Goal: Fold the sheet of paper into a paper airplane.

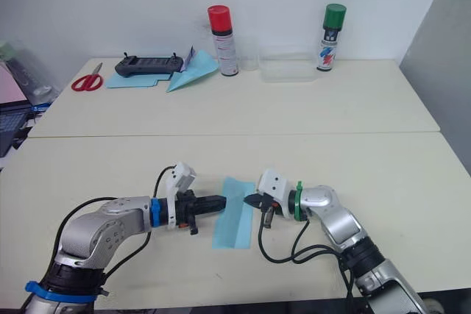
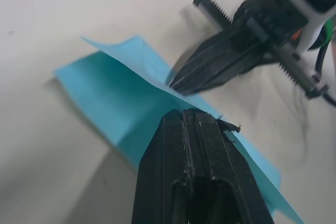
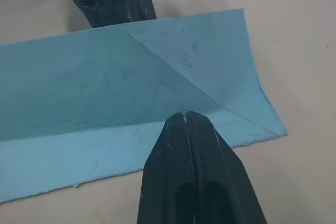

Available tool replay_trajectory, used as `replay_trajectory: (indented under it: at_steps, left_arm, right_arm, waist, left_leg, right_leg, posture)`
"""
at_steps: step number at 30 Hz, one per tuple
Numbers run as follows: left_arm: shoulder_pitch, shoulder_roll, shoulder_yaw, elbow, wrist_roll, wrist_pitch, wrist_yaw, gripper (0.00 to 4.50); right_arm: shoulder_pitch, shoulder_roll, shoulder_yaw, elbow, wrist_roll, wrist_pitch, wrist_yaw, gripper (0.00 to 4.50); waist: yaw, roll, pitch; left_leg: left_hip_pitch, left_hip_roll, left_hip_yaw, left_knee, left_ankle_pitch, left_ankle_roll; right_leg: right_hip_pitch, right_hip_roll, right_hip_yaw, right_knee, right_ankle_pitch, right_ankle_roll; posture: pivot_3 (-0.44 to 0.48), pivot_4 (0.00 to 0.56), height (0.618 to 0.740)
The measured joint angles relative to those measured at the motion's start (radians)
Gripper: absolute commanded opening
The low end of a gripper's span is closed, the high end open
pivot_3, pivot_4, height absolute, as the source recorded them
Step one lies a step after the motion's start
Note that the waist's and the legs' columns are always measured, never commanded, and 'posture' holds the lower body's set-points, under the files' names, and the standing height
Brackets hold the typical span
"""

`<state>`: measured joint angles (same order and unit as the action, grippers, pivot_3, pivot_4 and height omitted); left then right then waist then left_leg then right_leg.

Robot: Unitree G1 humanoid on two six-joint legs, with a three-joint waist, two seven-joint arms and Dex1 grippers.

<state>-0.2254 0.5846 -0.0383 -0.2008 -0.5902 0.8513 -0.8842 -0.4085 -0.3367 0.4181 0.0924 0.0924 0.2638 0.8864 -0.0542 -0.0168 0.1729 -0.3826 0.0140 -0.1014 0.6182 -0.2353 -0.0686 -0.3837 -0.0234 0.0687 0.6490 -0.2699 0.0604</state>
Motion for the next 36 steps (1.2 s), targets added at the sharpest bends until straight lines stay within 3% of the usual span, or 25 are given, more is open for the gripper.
replay_trajectory:
  at_steps: [4,10,15,20,24,36]
  left_arm:
    - [-0.005,0.000,-0.011,-0.004,0.000,-0.001,0.000,0.00]
    - [-0.013,0.002,-0.017,-0.001,0.002,-0.006,-0.001,0.00]
    - [-0.027,-0.003,-0.038,0.006,0.008,-0.011,-0.001,0.00]
    - [-0.058,-0.022,-0.048,0.009,0.008,-0.013,-0.001,0.00]
    - [-0.062,-0.026,-0.058,0.011,0.009,-0.013,-0.001,0.00]
    - [-0.072,-0.044,-0.076,0.011,0.021,-0.013,0.000,0.00]
  right_arm:
    - [0.000,-0.008,-0.026,-0.042,0.017,0.084,-0.007,0.87]
    - [0.000,-0.076,-0.101,-0.185,0.117,0.365,0.004,2.97]
    - [-0.042,-0.072,-0.204,-0.280,0.290,0.739,-0.013,2.97]
    - [-0.148,0.087,-0.416,-0.275,0.441,1.121,-0.134,2.97]
    - [-0.162,0.165,-0.511,-0.258,0.514,1.297,-0.202,2.97]
    - [-0.171,0.182,-0.556,-0.184,0.760,1.343,-0.436,2.97]
  waist:
    - [0.003,0.000,0.000]
    - [0.008,0.000,0.004]
    - [0.005,-0.001,0.006]
    - [0.005,-0.001,0.007]
    - [0.004,0.000,0.007]
    - [0.000,0.000,0.007]
  left_leg:
    - [-0.001,0.000,0.000,0.000,0.000,0.000]
    - [-0.006,0.000,-0.001,0.000,0.000,0.000]
    - [-0.010,0.000,-0.003,0.000,0.000,0.000]
    - [-0.010,0.000,-0.005,0.000,0.000,0.000]
    - [-0.012,0.000,-0.005,0.000,0.000,0.000]
    - [-0.012,0.000,-0.004,0.000,0.000,0.000]
  right_leg:
    - [0.000,0.000,0.000,-0.001,0.000,0.000]
    - [-0.005,0.000,-0.001,-0.001,0.000,0.000]
    - [-0.006,0.000,-0.002,-0.001,0.002,-0.004]
    - [-0.006,0.000,-0.004,0.000,0.003,-0.004]
    - [-0.007,0.000,-0.004,0.000,0.003,-0.005]
    - [-0.008,0.000,-0.005,0.001,0.003,-0.005]
  posture:
    - [0.000,0.150,0.740]
    - [0.000,0.150,0.740]
    - [0.000,0.150,0.740]
    - [0.000,0.150,0.740]
    - [0.000,0.150,0.740]
    - [0.000,0.150,0.740]
